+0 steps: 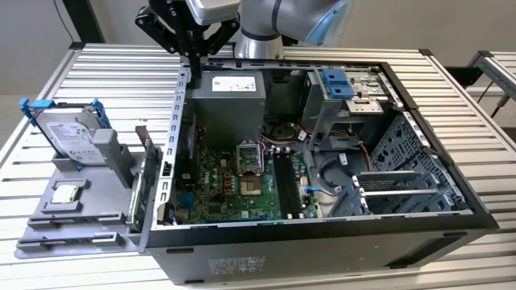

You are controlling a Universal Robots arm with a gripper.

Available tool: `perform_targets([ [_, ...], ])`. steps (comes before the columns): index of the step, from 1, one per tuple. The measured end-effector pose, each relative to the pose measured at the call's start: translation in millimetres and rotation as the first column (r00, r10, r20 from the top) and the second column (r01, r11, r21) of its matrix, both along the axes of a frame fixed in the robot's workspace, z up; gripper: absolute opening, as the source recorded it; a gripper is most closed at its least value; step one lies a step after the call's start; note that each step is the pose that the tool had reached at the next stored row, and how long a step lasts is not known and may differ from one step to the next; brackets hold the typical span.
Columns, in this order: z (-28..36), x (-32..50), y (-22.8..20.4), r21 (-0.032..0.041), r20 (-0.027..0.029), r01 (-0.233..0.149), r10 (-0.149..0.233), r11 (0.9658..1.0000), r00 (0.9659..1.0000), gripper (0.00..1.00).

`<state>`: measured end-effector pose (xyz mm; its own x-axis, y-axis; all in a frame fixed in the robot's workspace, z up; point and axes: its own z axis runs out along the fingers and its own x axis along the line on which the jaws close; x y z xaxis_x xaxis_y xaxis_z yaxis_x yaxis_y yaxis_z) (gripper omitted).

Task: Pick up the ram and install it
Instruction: 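Reach for the ram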

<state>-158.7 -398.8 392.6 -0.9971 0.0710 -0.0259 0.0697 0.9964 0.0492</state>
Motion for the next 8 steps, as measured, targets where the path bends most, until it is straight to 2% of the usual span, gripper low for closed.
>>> perform_targets([
  [8, -0.1, -14.6, 0.0, 0.0000, 0.0000, -0.001, 0.001, 1.0000, 1.0000, 0.00],
])
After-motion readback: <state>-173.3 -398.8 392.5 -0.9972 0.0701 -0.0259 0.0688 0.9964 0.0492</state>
